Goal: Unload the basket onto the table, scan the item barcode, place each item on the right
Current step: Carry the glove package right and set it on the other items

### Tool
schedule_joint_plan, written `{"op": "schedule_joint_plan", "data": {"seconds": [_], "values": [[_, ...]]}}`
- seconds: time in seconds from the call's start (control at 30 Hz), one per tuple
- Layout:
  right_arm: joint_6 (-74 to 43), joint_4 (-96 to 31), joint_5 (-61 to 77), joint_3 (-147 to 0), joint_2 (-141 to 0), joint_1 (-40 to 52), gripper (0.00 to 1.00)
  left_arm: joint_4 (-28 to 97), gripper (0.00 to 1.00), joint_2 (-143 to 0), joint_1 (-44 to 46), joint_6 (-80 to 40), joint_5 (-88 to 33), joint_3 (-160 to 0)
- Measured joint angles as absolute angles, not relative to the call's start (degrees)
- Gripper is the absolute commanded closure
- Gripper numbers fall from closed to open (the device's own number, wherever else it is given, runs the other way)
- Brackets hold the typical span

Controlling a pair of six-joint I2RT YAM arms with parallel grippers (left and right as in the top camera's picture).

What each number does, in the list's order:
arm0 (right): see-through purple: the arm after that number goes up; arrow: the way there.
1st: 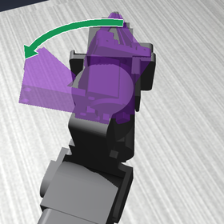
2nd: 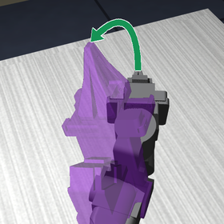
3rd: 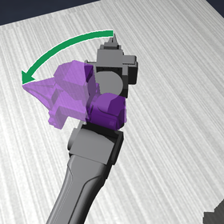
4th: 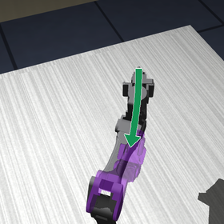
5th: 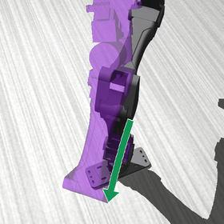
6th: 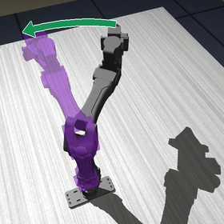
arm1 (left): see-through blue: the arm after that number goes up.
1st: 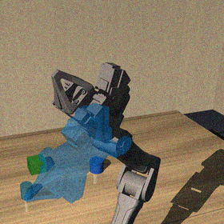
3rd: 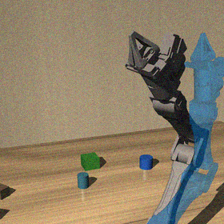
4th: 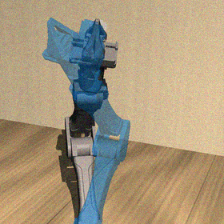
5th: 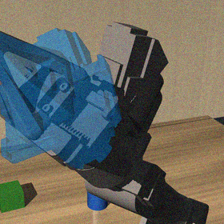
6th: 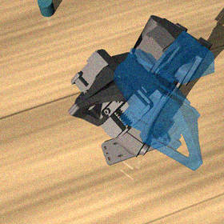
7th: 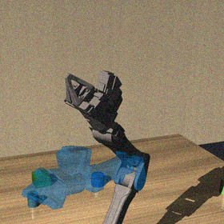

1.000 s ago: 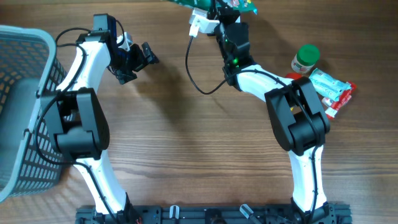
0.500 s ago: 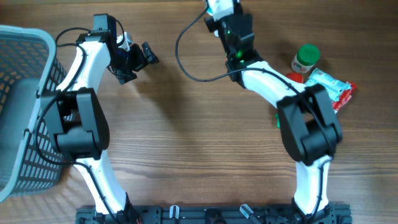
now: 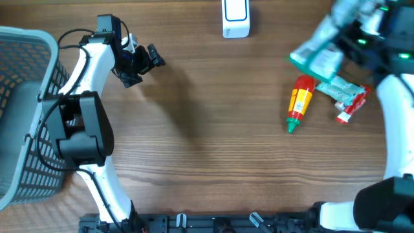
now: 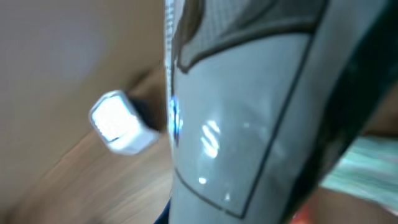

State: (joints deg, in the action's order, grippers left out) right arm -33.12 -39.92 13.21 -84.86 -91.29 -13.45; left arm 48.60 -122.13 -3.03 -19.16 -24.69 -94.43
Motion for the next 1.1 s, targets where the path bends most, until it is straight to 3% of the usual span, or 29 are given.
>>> {"op": "schedule_joint_plan", "data": {"seconds": [0.2, 0.23, 0.3, 0.37, 0.47, 0.5, 0.63, 0.9, 1.1], "values": [[-32.69, -50.06, 10.96, -84.82, -101.62, -19.38, 0.95, 48.58, 0.0, -122.13, -3.03, -19.14, -24.69, -94.43], [-32.23, -50.81, 10.41, -84.77, -103.15, -19.42, 0.9, 48.58, 0.0, -122.13, -3.03, -19.14, -24.69, -94.43], [-31.29, -51.46, 9.98, -84.77, -105.23, -19.46, 0.55, 48.58, 0.0, -122.13, -3.03, -19.14, -24.69, -94.43], [-29.32, -51.55, 10.0, -84.77, -105.49, -19.46, 0.34, 48.58, 0.0, -122.13, -3.03, -19.14, -24.69, -94.43], [-25.15, -51.88, 12.51, -84.77, -105.49, -19.62, 0.15, 48.58, 0.0, -122.13, -3.03, -19.16, -24.69, -94.43], [-23.83, -52.42, 13.93, -84.77, -105.49, -19.62, 0.02, 48.58, 0.0, -122.13, -3.03, -19.14, -24.69, -94.43], [-19.77, -58.13, 18.87, -84.86, -101.21, -19.66, 0.0, 48.62, 0.0, -122.13, -3.03, -19.16, -24.69, -94.43], [-17.96, -70.11, 21.65, -86.3, -73.12, -14.83, 0.0, 48.62, 0.0, -122.13, -3.03, -19.16, -24.69, -94.43], [-20.08, -69.76, 20.53, -86.3, -70.5, -14.81, 0.0, 48.58, 0.0, -122.13, -3.03, -19.14, -24.69, -94.43]]}}
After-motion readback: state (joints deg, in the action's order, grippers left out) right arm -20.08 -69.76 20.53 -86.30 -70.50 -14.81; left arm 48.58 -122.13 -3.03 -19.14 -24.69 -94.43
